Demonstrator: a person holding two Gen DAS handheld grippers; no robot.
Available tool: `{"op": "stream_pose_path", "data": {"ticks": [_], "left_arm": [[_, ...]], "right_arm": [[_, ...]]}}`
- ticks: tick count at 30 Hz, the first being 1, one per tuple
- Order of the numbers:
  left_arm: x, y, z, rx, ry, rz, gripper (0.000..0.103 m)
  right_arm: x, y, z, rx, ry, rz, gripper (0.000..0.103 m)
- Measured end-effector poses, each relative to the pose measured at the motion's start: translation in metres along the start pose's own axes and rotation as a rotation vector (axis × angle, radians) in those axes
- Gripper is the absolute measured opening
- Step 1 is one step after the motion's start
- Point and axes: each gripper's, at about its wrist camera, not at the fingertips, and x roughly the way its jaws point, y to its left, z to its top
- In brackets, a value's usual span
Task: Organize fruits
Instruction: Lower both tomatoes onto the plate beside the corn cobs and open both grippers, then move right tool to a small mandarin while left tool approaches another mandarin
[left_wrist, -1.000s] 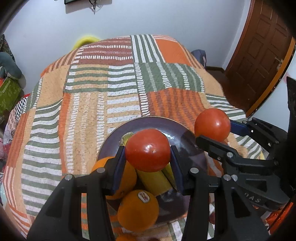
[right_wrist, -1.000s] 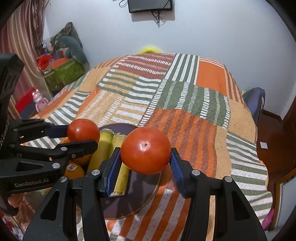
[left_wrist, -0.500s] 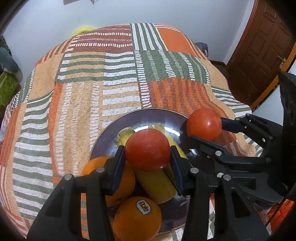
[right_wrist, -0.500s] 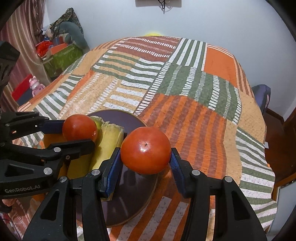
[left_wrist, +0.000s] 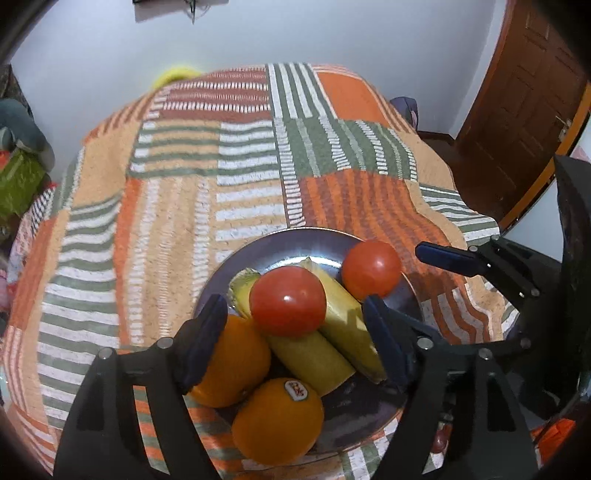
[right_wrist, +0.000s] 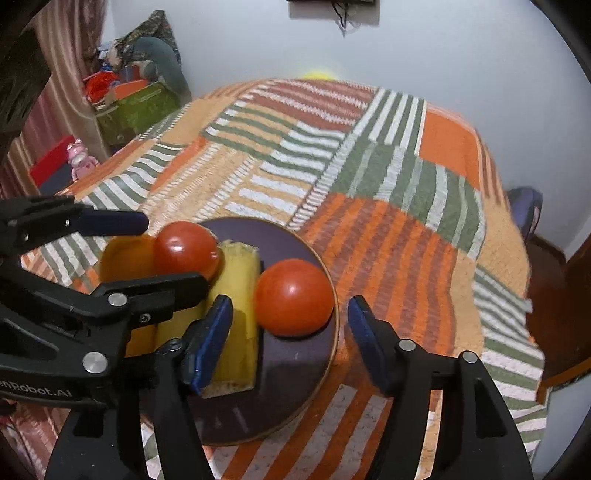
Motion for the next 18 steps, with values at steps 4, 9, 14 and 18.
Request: {"op": "stream_pose_path", "data": {"ticks": [4,9,14,18], "left_arm": [[-0.02,0.0,-0.004,0.006,-0.022,0.0,0.076],[-0.055,0.007,-0.014,-0.014,-0.074,-0.003,0.076],[-0.086,0.016,-0.031,-0.023,-0.109,0.01,0.076],[-0.106,0.024,-0.046,-0.02,-0.118,0.024,0.076]], "right_arm": [[-0.014,0.008,-0.003,-0.017,-0.021,-0.01,0.062],[-0.033,0.006,-0.01,0.036,-0.044,-0.004,0.062],[-0.059,0.005,-0.02,0.097,-0.078,-0.004,0.062],[-0.077,0.005,-0.03,0.139,-0.097,-0.006,0.062]]}}
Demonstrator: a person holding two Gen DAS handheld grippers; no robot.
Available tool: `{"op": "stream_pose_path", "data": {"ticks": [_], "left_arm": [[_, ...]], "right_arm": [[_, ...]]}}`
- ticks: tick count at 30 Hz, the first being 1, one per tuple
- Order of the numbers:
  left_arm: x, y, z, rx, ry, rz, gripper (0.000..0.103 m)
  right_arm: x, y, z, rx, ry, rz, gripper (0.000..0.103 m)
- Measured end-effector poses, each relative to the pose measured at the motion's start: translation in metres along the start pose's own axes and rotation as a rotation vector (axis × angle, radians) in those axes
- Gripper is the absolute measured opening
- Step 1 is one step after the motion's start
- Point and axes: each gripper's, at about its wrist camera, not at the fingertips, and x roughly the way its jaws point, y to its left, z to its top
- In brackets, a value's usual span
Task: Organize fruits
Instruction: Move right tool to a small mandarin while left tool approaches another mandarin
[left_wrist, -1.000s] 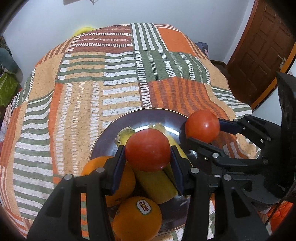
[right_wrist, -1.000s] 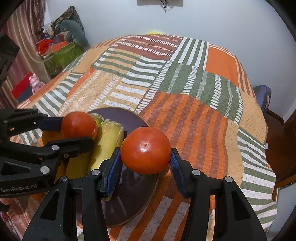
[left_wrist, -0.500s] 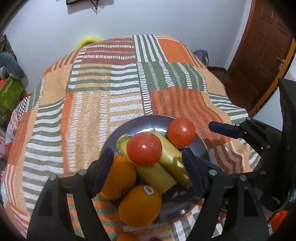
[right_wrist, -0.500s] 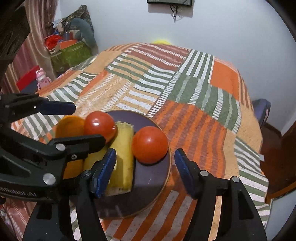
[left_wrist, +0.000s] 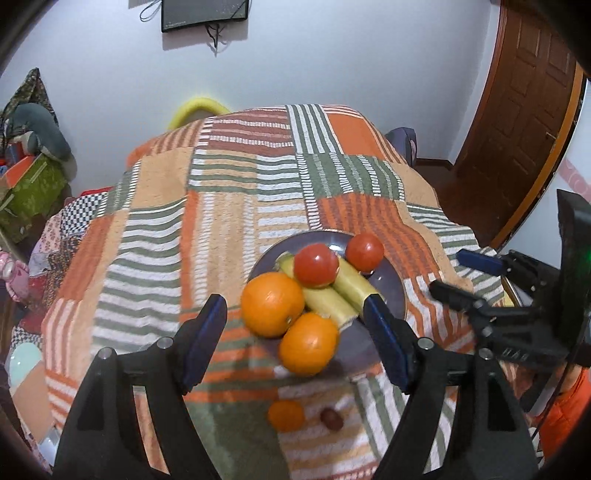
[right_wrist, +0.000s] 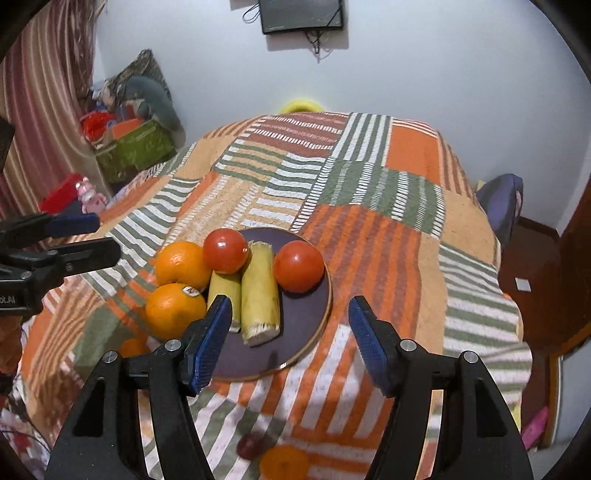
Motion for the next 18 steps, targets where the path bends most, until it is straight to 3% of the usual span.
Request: {"op": "stream_pose_path", "data": {"ticks": [9,18], "left_arm": [[-0.036,0.026,-0.039,0.051,0.024,0.076,0.08],[-0.025,0.039,-0.08,0.024,0.104,0.034,0.08]], "right_arm": [[-0.025,0.001,-0.033,0.047,0.009,-0.047,0.063],[-0.019,0.001,-0.08,0.123,0.1,-0.057,0.064]]}}
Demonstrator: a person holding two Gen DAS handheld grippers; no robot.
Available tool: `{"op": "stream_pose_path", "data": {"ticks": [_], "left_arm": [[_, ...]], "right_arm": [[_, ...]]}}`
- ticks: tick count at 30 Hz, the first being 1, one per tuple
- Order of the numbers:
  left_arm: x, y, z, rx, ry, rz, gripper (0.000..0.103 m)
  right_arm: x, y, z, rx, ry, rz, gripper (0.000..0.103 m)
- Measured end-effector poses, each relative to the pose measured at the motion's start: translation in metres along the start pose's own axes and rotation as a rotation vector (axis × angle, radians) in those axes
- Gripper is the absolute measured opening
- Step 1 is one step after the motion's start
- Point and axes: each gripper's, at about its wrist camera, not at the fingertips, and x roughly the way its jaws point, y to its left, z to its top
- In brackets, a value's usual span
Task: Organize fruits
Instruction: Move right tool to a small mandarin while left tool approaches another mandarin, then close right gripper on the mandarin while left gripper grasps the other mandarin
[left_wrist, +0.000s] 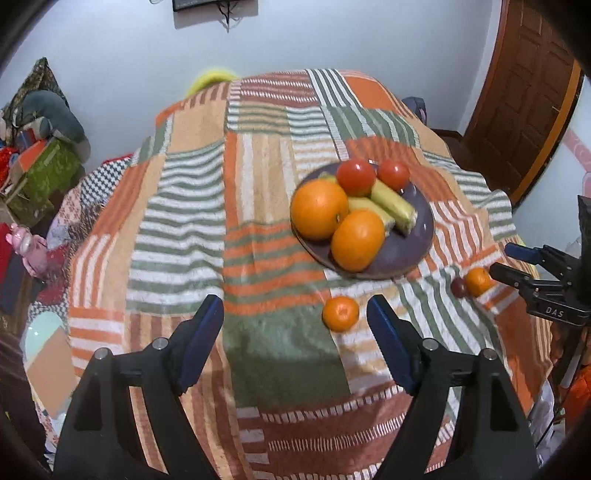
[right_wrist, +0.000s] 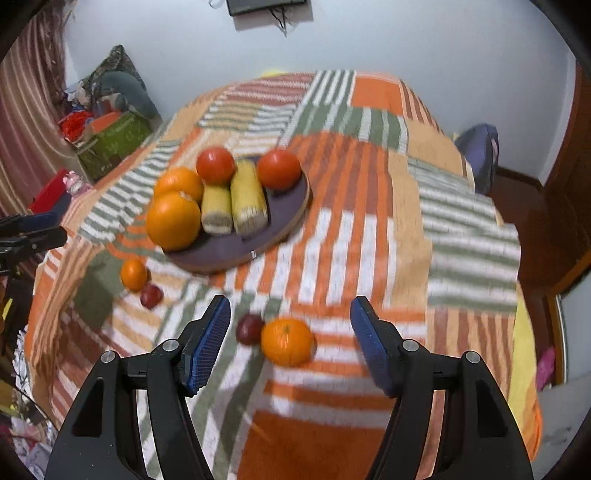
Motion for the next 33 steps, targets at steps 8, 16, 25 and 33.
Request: {"op": "stream_pose_path", "data": {"ticks": [8,16,25,33], "left_arm": [[0.029,-0.014,-0.021,0.065,0.065,-0.045,0.06],[0.061,-0.02,-0.017,0.048,0.115,-0.115,0.049],[0.082,-0.021,-0.011,0.024,0.127,-0.12,0.044],[0.089,-0.03,-0.012,0.032,0.137,-0.149,0.037]], "right_arm": [[0.008,-0.01,-0.024,0.094,0.03,0.005,0.063],[0.016,-0.016,-0.027,0.129,0.042,0.047,0.049],[0.026,-0.012,-0.025,0.136,0.058,0.088,0.04],[0.027,-0.014,-0.026,0.154,0.06,0.114,0.035]]}}
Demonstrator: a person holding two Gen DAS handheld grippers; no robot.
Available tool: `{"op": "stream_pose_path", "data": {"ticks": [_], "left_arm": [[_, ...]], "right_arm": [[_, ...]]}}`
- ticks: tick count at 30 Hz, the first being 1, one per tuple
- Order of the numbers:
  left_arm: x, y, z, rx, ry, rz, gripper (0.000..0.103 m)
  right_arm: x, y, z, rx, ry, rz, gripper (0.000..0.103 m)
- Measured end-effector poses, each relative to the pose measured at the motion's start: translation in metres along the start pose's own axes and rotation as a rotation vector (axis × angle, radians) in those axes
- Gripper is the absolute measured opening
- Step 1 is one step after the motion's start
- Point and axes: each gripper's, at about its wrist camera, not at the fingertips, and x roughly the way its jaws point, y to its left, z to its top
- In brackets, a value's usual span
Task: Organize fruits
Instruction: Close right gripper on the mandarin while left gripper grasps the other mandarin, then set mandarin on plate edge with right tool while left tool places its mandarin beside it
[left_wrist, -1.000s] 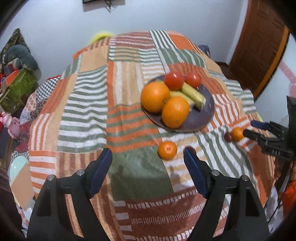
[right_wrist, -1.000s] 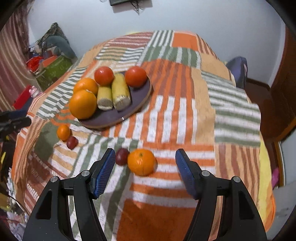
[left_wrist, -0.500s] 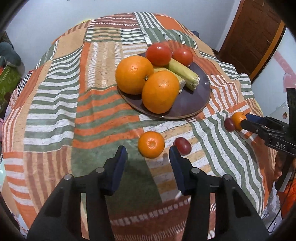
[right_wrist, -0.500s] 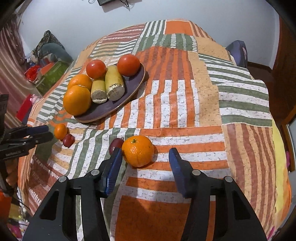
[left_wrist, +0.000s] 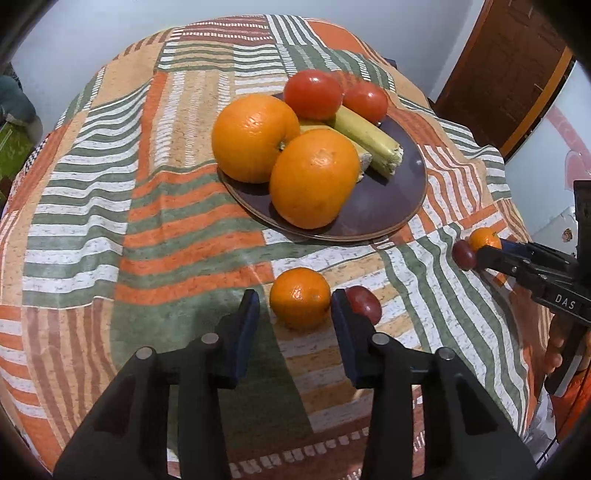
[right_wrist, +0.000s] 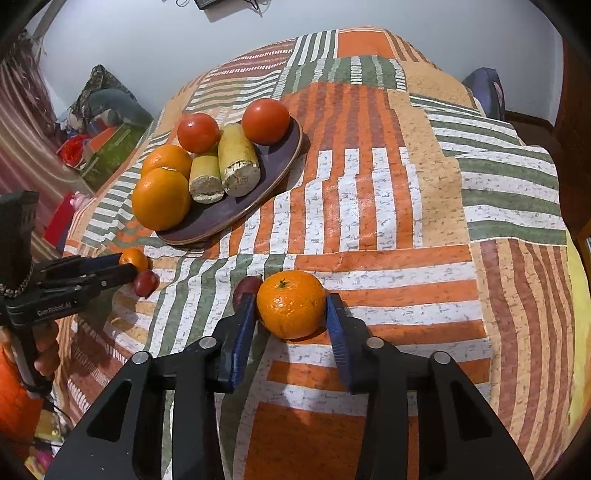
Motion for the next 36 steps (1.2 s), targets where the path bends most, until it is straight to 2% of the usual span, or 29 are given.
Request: {"op": "stream_pose_path", "data": {"ticks": [2,8,16,25,36], "left_arm": [[-0.001,0.0,0.001,-0.003,-0.005,-0.006,0.034],[-0.003,0.003,0.001,-0.018,-0.008,0.011,0.034],[-0.026,0.002,0.003,-0.02,-0.062,0.026,0.034],[-0.04,-0.02,0.022,0.012,-0.125,-0.027,0.034],[-0.019,-0.044,0.035,0.034,-0.118,-0.076,0.034]], "right_arm": [[-0.002,0.0,0.0,-0.005,-0.002,-0.01,0.035],[-0.009,-0.002,0.004,0.003,-0.024,-0.011,0.035],[-0.02,0.006,0.012,-0.021,-0.067,-0.01,0.035],[-0.023,0.023,0.029,-0.065,-0.112,0.007,0.035],[-0.01,0.035,0.038,-0.069,-0.121,0.035,0.035]]}}
